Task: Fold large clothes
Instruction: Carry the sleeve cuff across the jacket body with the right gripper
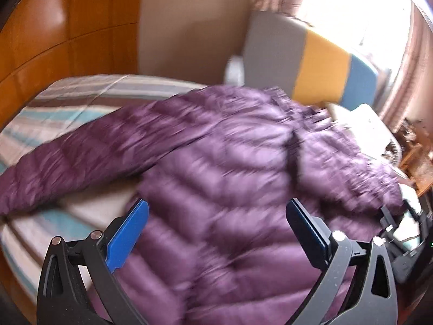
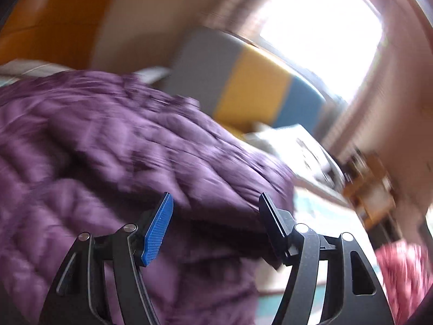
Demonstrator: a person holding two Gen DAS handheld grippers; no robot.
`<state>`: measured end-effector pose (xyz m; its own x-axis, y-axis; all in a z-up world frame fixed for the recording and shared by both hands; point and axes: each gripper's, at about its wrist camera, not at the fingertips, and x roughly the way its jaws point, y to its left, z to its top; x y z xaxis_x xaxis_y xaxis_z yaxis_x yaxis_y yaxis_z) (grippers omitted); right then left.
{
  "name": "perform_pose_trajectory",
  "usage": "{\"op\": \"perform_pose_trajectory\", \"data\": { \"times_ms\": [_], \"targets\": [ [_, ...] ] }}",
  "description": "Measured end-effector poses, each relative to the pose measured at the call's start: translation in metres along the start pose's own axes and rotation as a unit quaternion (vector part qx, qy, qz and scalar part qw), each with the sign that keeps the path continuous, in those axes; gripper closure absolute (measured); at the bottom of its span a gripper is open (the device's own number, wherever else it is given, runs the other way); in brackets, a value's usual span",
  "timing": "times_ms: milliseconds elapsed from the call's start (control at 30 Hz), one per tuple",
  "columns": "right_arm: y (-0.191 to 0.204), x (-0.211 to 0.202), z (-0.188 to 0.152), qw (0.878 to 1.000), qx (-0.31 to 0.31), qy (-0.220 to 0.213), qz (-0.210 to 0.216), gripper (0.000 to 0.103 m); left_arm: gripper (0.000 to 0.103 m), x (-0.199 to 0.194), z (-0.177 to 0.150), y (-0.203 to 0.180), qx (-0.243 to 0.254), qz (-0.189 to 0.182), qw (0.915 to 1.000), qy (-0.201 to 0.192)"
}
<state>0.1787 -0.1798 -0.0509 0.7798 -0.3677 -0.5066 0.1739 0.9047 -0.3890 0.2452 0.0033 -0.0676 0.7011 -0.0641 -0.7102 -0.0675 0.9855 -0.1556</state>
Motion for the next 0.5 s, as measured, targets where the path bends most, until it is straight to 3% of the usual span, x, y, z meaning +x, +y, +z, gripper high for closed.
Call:
{"op": "perform_pose_trajectory", "data": {
  "times_ms": [67,133,267,333,400,433,500],
  "targets": [
    [-0.010,0.006,0.002,0.999,0.033,0.011,-0.021,0.038,0.002,0.011,0.012,-0.022,0.020,-0.024,0.9995,0.006],
    [-0.020,0.009,-0.001,0.998,0.050,0.017,-0.029,0.038,0.013,0.026,0.020,-0.047,0.039,-0.039,0.9984,0.013],
    [-0.029,0.011,-0.009,0.996,0.071,0.023,-0.050,0.034,0.017,0.064,0.027,-0.082,0.076,-0.056,0.9949,0.035],
    [-0.032,0.012,-0.010,0.996,0.072,0.018,-0.050,0.033,0.041,0.084,0.025,-0.093,0.089,-0.050,0.9928,0.062],
    [-0.032,0.013,-0.010,0.996,0.069,0.017,-0.049,0.033,0.055,0.095,0.022,-0.094,0.082,-0.062,0.9914,0.081],
    [-0.031,0.011,-0.012,0.997,0.066,0.020,-0.046,0.033,0.071,0.095,0.023,-0.094,0.074,-0.071,0.9915,0.080],
    [-0.028,0.011,-0.015,0.997,0.057,0.024,-0.043,0.033,0.090,0.092,0.023,-0.094,0.079,-0.083,0.9906,0.074]
  ]
}}
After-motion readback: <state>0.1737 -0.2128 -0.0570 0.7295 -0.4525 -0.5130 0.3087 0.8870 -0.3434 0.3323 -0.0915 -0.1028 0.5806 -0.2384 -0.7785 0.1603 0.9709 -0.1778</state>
